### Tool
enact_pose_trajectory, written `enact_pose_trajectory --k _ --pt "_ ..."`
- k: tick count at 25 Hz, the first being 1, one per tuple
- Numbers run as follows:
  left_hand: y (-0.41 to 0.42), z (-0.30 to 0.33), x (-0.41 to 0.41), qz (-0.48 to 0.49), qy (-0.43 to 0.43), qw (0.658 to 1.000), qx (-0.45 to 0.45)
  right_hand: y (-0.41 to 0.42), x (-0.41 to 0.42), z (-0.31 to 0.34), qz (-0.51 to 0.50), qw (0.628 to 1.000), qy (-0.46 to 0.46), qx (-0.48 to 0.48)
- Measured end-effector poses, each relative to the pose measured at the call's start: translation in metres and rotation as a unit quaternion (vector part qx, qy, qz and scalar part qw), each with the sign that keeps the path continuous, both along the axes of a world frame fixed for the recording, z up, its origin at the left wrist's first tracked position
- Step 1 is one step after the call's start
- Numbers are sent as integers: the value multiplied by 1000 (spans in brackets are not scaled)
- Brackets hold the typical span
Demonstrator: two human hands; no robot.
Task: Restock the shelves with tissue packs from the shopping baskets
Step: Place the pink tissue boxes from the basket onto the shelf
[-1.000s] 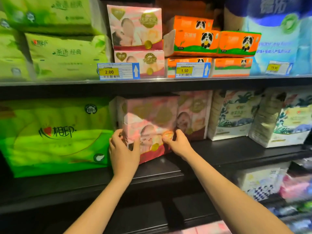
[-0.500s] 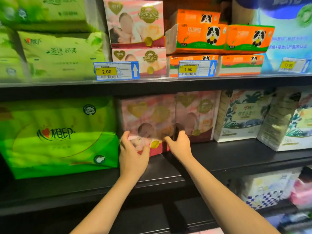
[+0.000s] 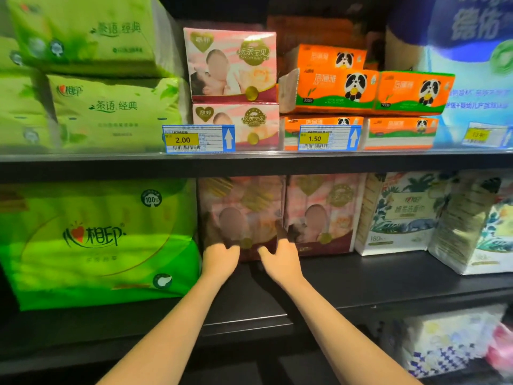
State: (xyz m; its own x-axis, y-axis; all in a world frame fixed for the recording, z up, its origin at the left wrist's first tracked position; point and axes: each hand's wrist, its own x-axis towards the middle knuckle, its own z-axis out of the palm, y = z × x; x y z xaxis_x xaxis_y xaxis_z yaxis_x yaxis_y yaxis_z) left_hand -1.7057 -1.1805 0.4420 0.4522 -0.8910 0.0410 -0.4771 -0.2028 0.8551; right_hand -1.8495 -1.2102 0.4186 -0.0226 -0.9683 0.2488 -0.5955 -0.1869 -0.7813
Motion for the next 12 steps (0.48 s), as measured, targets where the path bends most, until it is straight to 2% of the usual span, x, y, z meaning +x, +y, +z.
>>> enact_pose_trajectory --k 6,8,12 --pt "2 2 -7 -5 30 1000 -9 -13 -3 -3 12 998 61 28" --pt "3 1 -5 -16 -9 1000 10 -14 -6 2 7 995 98 28" --pt "7 -8 5 -43 -141 988 41 -3 -29 15 28 978 208 18"
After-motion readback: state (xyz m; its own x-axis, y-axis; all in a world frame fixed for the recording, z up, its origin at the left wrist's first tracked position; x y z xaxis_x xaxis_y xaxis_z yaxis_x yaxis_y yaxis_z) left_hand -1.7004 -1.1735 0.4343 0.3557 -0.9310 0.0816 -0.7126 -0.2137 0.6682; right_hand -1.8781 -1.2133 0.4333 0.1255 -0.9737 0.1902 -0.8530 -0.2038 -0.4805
